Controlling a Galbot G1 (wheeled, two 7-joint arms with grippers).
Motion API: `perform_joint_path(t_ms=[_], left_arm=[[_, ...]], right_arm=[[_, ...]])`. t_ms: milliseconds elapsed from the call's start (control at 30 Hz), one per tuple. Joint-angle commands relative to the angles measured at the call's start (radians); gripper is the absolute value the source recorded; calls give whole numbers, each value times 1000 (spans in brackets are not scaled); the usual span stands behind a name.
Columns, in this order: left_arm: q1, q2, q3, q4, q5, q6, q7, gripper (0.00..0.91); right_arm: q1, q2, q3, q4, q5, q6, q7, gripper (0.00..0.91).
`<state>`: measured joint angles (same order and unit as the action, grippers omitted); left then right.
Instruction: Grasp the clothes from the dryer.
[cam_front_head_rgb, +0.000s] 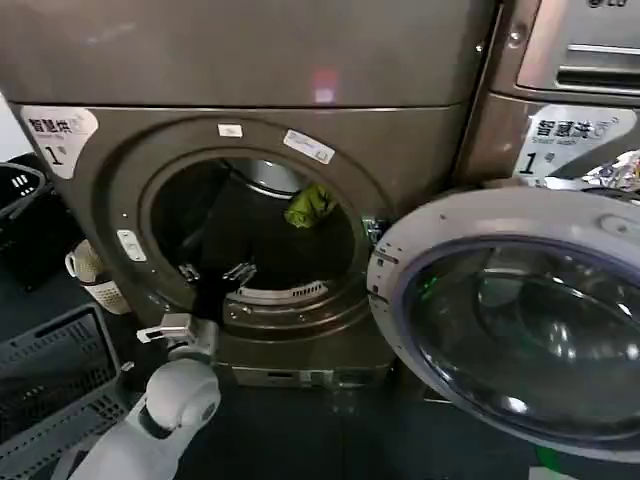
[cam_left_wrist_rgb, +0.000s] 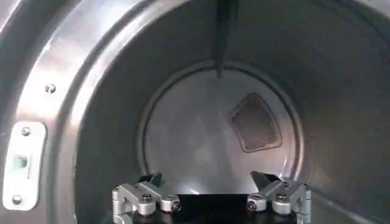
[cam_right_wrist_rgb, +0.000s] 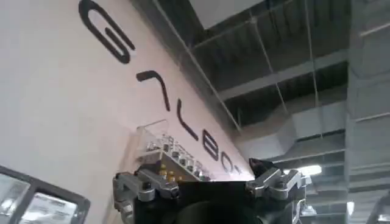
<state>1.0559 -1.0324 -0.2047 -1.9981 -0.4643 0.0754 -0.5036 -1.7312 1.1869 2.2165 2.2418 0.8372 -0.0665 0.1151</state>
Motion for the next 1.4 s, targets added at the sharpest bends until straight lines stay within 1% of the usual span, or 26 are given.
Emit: perform_joint_path(t_ms=[33,1400], left_arm=[[-1,-3,2,2,1,1,0,907],[-7,-3,4,4,1,2,2,907]], right_arm=[[1,1,0,-1,0,1,0,907],[-2,-5,6,-5,5,12,-2,907]])
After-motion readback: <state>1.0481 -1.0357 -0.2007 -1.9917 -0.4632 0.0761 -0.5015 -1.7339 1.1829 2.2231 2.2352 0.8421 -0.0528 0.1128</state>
